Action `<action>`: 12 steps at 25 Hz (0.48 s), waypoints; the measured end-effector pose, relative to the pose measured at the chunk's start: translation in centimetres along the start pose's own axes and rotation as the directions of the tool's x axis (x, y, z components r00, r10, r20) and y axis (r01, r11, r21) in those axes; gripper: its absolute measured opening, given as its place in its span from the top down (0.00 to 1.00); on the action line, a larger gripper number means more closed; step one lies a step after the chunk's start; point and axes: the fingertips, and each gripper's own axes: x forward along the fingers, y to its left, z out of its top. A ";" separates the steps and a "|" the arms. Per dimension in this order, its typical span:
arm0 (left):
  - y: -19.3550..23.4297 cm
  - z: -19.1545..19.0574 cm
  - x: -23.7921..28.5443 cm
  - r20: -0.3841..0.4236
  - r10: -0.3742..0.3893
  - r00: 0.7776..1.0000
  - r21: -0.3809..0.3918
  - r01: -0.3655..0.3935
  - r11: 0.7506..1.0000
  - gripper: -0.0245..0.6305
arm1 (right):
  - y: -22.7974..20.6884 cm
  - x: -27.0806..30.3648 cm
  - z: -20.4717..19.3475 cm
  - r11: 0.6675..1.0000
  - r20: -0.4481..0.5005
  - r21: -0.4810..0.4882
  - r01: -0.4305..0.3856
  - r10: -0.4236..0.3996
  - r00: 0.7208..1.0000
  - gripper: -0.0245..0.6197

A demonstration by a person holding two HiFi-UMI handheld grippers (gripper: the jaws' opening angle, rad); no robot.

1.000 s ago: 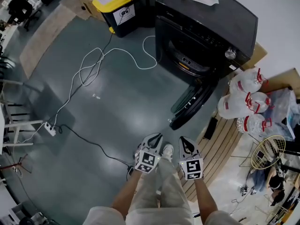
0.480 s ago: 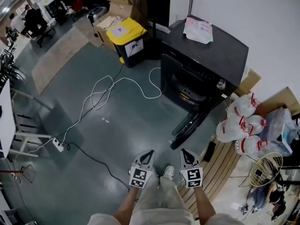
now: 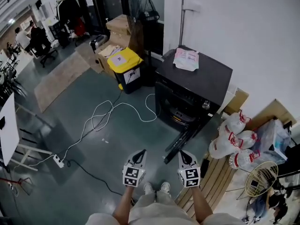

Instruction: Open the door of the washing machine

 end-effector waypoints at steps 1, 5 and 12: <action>0.0 0.8 -0.1 0.007 0.002 1.000 0.004 -0.002 1.000 0.95 | -0.3 -0.3 0.9 1.000 0.013 -0.005 0.004 -0.004 1.000 0.96; 0.0 3.9 -0.7 0.040 0.009 0.999 0.025 -0.010 1.000 0.95 | -1.2 -1.6 3.9 1.000 0.059 -0.022 0.020 -0.019 0.998 0.96; -0.7 6.9 -1.8 0.081 0.014 0.997 0.054 -0.018 0.998 0.95 | -2.1 -3.6 6.6 0.999 0.112 -0.023 0.039 -0.036 0.993 0.96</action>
